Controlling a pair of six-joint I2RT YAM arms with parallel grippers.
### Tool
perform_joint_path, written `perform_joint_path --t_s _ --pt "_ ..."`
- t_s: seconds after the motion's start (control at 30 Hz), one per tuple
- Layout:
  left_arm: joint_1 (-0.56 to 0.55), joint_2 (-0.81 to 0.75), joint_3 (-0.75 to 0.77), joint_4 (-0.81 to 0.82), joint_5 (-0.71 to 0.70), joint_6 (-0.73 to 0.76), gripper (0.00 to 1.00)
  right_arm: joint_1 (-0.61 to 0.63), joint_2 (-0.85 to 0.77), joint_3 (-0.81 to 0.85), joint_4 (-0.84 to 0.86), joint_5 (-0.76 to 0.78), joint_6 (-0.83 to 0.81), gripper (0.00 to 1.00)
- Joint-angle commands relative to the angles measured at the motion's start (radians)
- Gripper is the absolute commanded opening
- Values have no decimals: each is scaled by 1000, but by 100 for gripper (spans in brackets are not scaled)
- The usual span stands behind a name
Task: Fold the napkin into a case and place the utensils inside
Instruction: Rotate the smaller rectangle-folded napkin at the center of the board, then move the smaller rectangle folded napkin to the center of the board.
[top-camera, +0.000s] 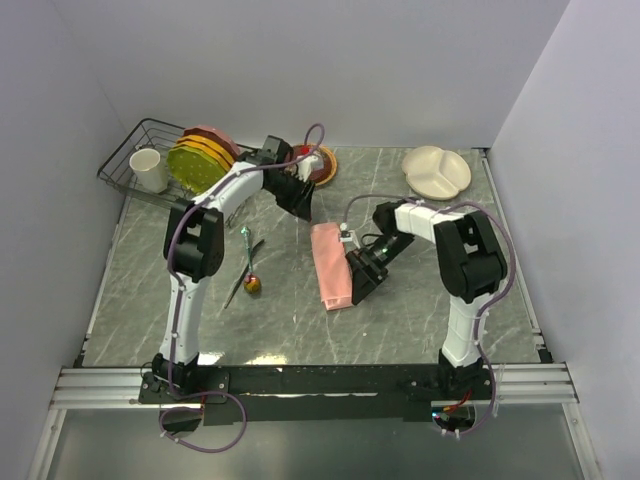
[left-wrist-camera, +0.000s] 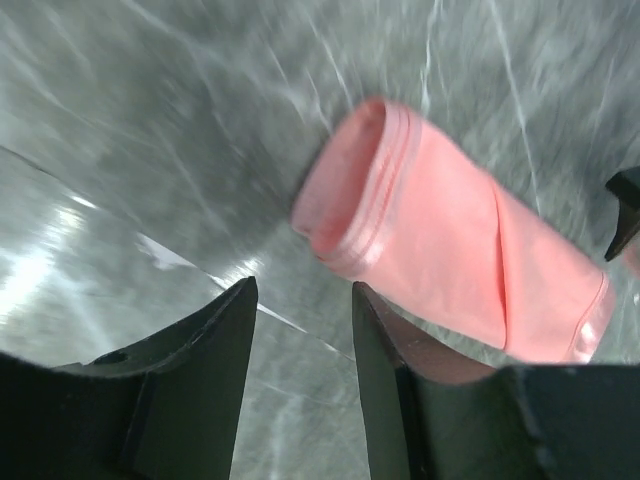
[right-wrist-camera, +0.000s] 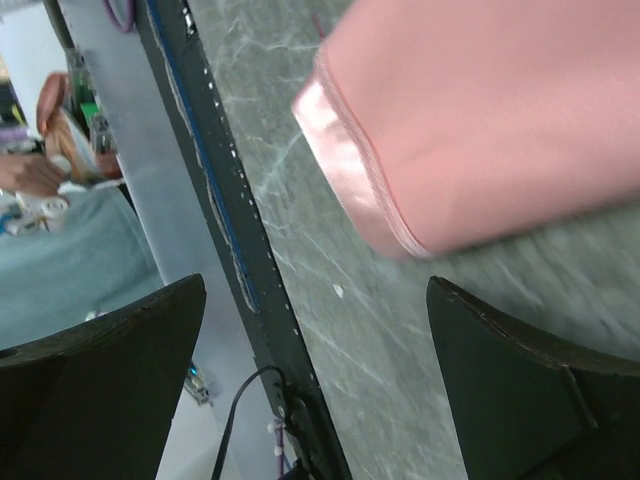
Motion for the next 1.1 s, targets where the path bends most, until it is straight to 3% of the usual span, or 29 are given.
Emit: perform_joint_path --t_s 0.0,0.13,0.33,0.5,0.8,1.07 --pt "-11 -10 79 71 -14 17 48 -100 -100 26 -31 -7 -7 100" --pt "-26 91 210 62 -60 -6 45 -157 -186 16 71 32 89 100" --pt "-69 151 223 78 -97 32 42 -203 -277 -13 154 107 152 100" --pt "-115 145 165 72 -108 82 40 -240 -280 -1 145 124 165 100" --pt "-201 59 7 19 50 183 38 -266 -283 -30 139 133 145 100" --pt "-261 34 -26 22 112 197 43 -274 -281 -30 133 127 141 100"
